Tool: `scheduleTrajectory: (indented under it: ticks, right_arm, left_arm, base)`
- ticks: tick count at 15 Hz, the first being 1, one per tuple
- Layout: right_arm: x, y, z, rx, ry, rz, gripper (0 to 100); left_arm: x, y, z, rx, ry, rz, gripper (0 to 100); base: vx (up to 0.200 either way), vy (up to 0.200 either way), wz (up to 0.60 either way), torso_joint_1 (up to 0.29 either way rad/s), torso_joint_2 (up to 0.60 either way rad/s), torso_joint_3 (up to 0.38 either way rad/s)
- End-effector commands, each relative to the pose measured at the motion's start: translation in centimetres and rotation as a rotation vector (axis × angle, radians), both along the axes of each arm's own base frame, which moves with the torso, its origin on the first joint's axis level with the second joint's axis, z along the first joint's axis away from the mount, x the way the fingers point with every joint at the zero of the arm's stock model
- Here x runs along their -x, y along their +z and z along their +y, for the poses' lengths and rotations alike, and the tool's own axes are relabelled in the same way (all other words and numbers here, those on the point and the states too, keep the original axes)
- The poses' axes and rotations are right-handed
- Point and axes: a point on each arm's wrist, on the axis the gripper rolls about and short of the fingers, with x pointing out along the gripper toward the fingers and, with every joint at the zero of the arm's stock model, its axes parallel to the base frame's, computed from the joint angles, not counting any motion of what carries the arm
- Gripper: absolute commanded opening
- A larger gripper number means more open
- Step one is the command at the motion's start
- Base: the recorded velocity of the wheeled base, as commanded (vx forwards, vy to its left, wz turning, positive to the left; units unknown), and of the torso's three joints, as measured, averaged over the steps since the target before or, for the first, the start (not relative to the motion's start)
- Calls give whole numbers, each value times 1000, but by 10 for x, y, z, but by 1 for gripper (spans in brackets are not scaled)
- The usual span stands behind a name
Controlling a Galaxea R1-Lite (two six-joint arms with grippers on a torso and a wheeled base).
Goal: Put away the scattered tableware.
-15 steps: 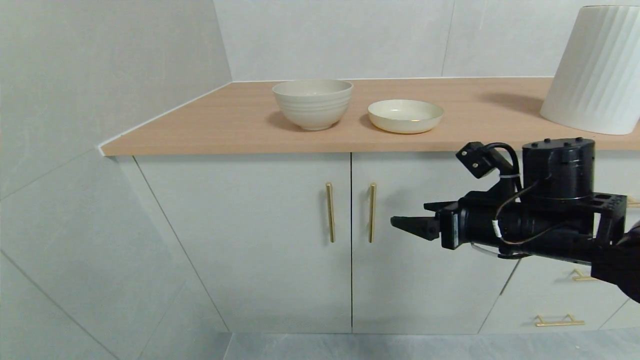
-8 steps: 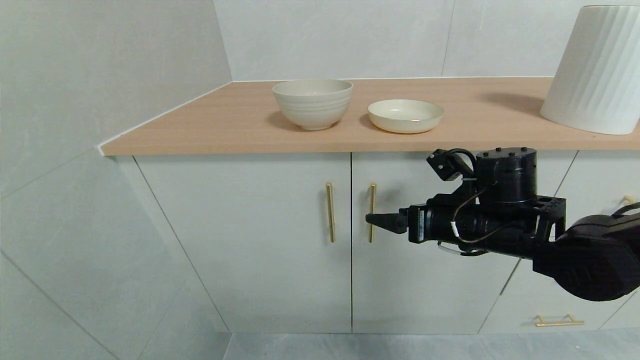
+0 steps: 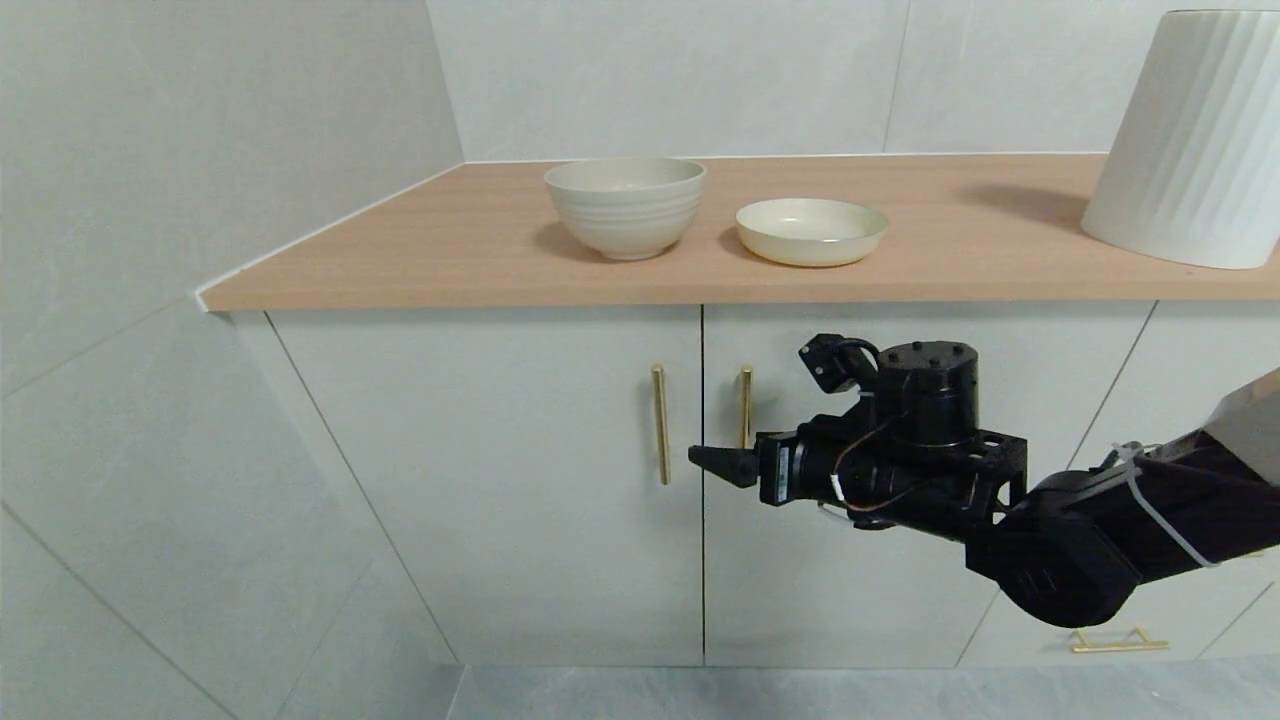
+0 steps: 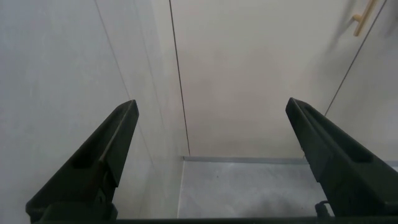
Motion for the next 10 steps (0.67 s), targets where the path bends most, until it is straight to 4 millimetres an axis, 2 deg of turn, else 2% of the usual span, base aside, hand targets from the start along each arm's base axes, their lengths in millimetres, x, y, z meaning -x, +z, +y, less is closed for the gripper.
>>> scheduleTrajectory:
  ticks: [1,7,10]
  right_arm:
    - [-1,-3,2,-11,0,15,100]
    - [-13,-8,10,-69,-12,21,100]
    - [-9,-10,18,-92,2,33,100]
  left_arm:
    - [0,0,0,0,1,0,100]
    - [0,0,0,0,1,0,100]
    - [0,0,0,0,-1,0,100]
  base:
    - [0,0,0,0,0,0]
    - [0,0,0,0,0,0]
    - [0,0,0,0,0,0]
